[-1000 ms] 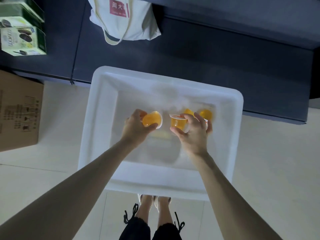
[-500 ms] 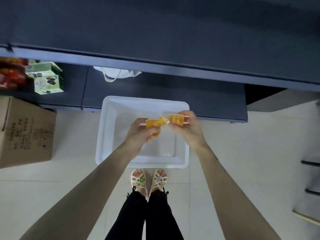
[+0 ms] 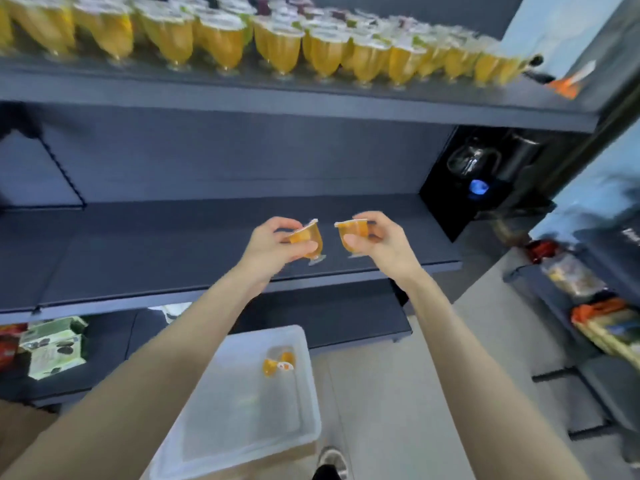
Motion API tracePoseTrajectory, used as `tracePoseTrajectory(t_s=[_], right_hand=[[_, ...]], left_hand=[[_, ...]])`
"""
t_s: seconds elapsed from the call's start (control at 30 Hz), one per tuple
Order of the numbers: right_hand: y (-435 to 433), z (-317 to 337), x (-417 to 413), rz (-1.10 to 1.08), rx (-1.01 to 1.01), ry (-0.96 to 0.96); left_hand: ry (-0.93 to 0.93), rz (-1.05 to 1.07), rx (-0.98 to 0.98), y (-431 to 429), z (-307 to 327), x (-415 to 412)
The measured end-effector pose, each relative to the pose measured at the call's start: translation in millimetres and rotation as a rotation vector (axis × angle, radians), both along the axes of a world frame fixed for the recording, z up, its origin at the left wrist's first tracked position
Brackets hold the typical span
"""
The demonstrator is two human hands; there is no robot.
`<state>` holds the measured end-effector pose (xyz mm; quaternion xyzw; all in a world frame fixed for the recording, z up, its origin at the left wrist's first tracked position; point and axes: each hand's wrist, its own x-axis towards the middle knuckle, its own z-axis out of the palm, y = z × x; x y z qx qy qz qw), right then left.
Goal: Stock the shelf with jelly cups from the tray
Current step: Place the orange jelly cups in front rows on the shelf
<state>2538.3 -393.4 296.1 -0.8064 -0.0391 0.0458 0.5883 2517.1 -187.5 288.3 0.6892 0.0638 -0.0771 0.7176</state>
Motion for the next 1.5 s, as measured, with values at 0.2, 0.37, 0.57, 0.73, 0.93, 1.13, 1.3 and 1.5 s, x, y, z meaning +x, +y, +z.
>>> tracePoseTrajectory(t_s=[0.2, 0.37, 0.57, 0.73, 0.93, 1.13, 1.3, 1.5], right_hand=[[-59, 80, 44, -0.063, -0.053, -0.139], [-104, 128, 85, -0.082, -0.063, -0.272], [-155, 166, 140, -0.054, -0.067, -0.414], [-179, 175, 180, -0.043, -0.102, -0.473], [-189, 168, 221, 0.012, -0.122, -0.496], [-185, 154, 240, 0.014, -0.214, -0.515], [-183, 151, 245, 0.030, -0.294, -0.571], [-180, 148, 251, 0.031, -0.414, -0.605]], left_hand=[[-0.243, -0.045, 0.149, -48, 79, 43], [-0.433, 0.017, 0.193, -98, 120, 76], [-0.603, 0.117, 0.247, -157, 148, 119], [-0.659, 0.231, 0.373, -201, 157, 151], [-0.672, 0.375, 0.540, -229, 153, 187], [-0.675, 0.425, 0.638, -240, 145, 206], [-0.697, 0.459, 0.762, -239, 140, 212], [-0.685, 0.503, 0.893, -239, 139, 218]])
